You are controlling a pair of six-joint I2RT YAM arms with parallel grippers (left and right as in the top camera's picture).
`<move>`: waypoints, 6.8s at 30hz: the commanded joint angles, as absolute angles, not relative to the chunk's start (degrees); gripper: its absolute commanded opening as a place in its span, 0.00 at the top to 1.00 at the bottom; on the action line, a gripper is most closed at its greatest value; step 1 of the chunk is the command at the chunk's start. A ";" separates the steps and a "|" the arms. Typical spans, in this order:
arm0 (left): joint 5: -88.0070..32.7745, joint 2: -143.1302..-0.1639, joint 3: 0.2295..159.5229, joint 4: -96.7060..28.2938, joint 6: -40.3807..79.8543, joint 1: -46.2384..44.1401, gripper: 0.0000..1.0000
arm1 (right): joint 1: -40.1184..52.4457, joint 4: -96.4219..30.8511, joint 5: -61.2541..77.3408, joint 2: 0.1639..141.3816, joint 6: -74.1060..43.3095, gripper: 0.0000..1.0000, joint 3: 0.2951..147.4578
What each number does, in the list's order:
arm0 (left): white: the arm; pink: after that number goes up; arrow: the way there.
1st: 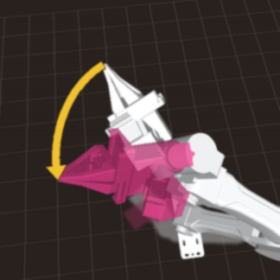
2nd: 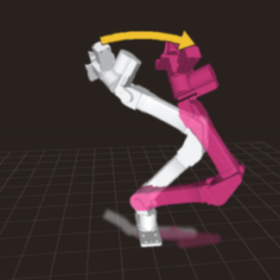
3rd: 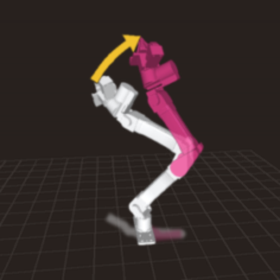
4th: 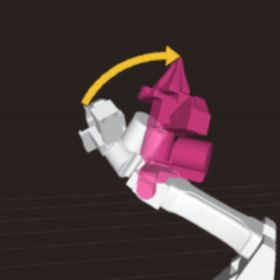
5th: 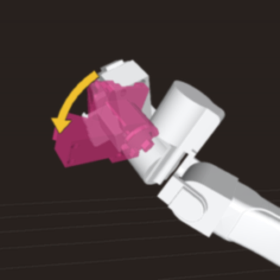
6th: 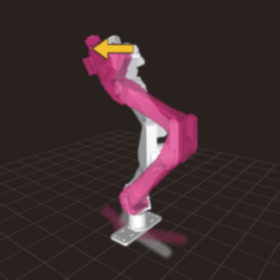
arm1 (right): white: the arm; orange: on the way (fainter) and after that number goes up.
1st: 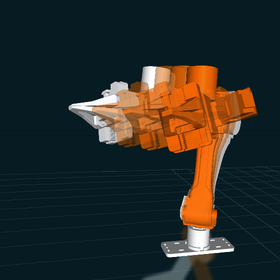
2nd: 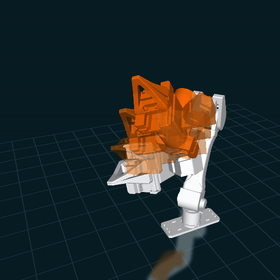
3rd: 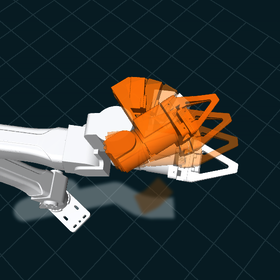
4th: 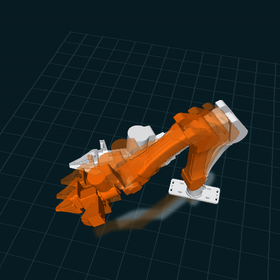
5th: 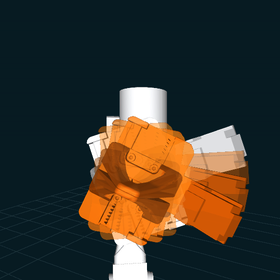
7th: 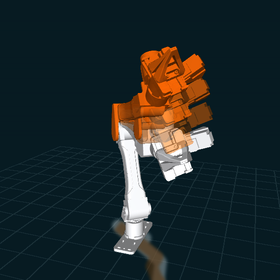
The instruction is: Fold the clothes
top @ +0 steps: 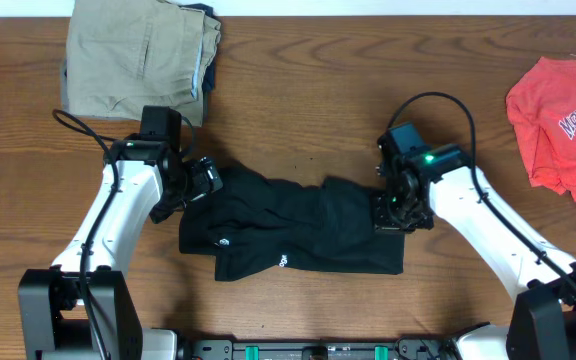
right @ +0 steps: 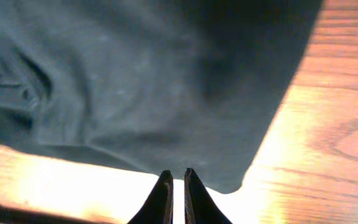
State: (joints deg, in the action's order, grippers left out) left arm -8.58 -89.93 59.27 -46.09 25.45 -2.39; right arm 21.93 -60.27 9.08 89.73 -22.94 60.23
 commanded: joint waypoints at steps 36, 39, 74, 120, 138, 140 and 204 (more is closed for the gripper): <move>-7.88 -90.35 58.76 -44.16 22.28 -1.72 0.02 | 11.27 -60.86 -4.54 88.27 -24.53 0.06 60.31; -7.90 -90.35 58.76 -43.90 19.46 0.82 0.02 | 8.64 -60.07 -4.51 88.27 -22.55 0.01 60.31; -45.45 -109.03 58.70 -45.01 -7.42 21.08 0.02 | 3.44 -57.65 4.60 88.29 -16.62 0.01 60.20; -42.98 -115.83 68.84 -55.83 -4.99 12.84 0.94 | 3.44 -57.67 7.62 88.29 -16.60 0.01 58.65; -32.71 -92.12 74.59 -65.56 3.62 1.69 0.94 | 3.44 -48.12 14.92 88.29 -16.64 0.01 49.87; -32.73 -90.96 74.59 -65.39 6.13 -1.98 0.94 | 3.44 -48.12 15.44 88.29 -16.64 0.01 49.84; -30.15 -92.29 73.87 -33.56 30.04 -42.70 0.40 | -8.51 -62.67 26.41 88.07 -6.35 0.01 63.75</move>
